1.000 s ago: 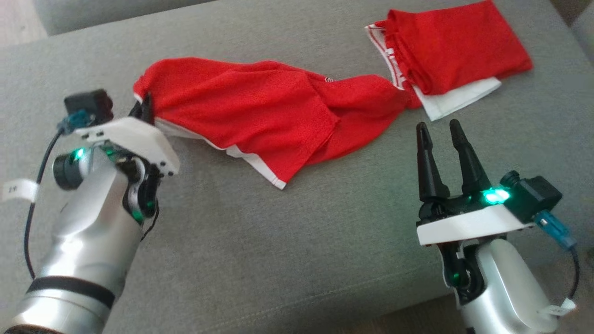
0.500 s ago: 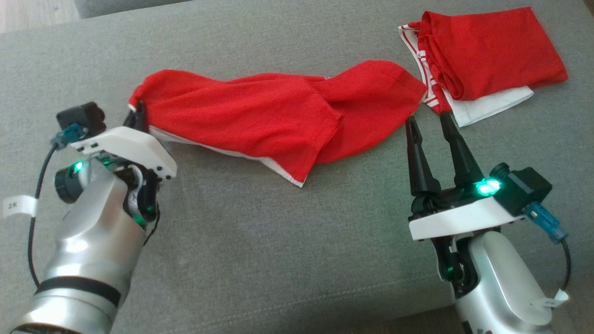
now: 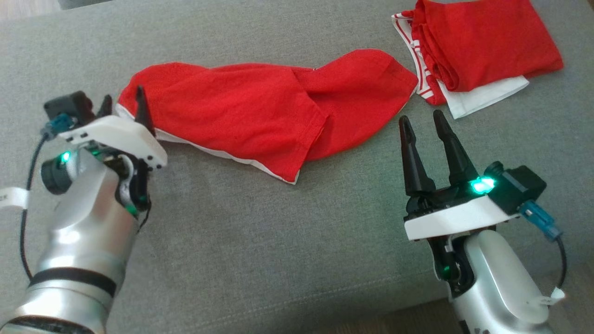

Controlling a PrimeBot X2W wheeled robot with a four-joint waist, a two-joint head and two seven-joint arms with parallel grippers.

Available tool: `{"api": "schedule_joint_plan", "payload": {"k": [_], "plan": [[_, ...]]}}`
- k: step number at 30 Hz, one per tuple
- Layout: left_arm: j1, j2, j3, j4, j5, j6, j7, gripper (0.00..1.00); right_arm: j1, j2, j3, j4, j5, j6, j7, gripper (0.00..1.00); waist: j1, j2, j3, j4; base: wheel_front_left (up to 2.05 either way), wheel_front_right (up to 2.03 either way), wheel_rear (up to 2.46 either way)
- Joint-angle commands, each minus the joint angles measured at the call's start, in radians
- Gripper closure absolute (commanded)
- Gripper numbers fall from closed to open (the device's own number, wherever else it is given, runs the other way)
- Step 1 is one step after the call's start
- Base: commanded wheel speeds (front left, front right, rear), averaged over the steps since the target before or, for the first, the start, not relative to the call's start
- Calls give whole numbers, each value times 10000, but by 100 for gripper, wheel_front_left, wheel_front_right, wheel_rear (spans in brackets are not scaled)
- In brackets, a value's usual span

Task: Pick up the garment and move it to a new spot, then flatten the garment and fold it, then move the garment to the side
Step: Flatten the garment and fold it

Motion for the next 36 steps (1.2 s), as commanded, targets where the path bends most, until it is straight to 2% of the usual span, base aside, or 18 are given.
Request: {"api": "schedule_joint_plan", "payload": {"k": [1,5,10,15,21,27,36], "plan": [[-449,479,476,-397,118,34,-131,0,-334,36,186,-272,55,65,-109,0,0,0,-44,20,0,0,0],[-39,628,1125,-1252,386,-21,-132,0,-230,36,121,-240,-3,65,-109,0,0,0,-267,195,0,0,0],[1132,571,2190,-2986,714,-232,-132,0,79,36,215,-87,-203,65,-109,0,0,0,-620,642,0,0,0],[2836,85,3104,-4970,1120,-555,-133,0,495,36,343,280,-480,65,-108,0,0,0,-977,1242,0,0,0],[4970,-813,3801,-7121,2104,-899,-133,0,826,36,214,540,-712,65,-20,0,0,0,-1196,1882,0,0,0],[5863,-1271,3993,-7605,2405,-1163,-133,0,966,25,170,725,-887,65,346,0,0,0,-1253,2308,0,0,0],[5922,-1396,3783,-7492,2625,-1324,-133,0,673,16,596,1575,-824,65,1446,0,0,0,-926,2811,0,0,0]]}}
